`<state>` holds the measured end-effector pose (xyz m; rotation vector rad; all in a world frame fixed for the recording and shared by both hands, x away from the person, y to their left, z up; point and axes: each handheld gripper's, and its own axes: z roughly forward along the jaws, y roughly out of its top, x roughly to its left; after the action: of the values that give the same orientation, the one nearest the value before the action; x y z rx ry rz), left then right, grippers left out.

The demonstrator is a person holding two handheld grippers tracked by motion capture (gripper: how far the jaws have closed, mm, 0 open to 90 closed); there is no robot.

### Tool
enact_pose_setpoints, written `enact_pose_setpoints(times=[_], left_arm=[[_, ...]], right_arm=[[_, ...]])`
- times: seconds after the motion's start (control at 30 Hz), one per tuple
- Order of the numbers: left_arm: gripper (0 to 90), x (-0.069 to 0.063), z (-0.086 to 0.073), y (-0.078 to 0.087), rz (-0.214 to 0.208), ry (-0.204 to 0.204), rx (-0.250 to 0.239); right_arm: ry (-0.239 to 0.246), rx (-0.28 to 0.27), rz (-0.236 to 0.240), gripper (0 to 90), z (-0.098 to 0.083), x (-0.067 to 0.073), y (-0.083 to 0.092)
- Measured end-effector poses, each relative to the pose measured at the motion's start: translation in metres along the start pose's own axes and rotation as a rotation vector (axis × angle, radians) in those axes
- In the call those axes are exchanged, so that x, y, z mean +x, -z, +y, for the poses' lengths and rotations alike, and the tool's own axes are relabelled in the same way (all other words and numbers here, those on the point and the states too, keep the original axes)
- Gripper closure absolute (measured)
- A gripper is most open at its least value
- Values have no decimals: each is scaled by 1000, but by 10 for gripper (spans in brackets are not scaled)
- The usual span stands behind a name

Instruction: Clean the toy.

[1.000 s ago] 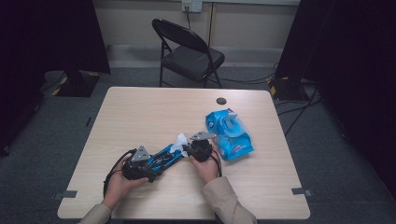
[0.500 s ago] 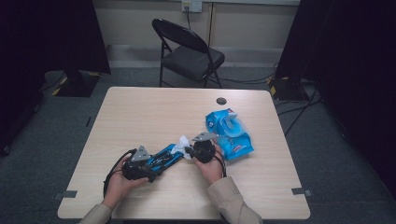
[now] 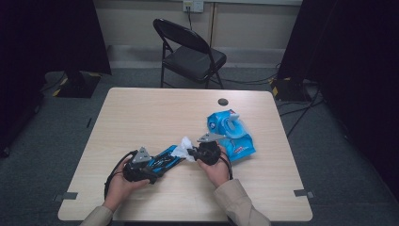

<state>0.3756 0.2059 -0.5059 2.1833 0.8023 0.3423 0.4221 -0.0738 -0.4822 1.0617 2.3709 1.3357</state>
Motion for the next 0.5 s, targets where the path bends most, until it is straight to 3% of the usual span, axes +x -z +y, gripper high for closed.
enact_pose_setpoints(times=[0.27, 0.5], left_arm=[[242, 0, 0, 0, 1, 0, 0], [237, 0, 0, 1, 1, 4, 1]], right_arm=[[-44, -49, 1, 830, 10, -10, 16], [-30, -49, 0, 829, 15, -13, 21]])
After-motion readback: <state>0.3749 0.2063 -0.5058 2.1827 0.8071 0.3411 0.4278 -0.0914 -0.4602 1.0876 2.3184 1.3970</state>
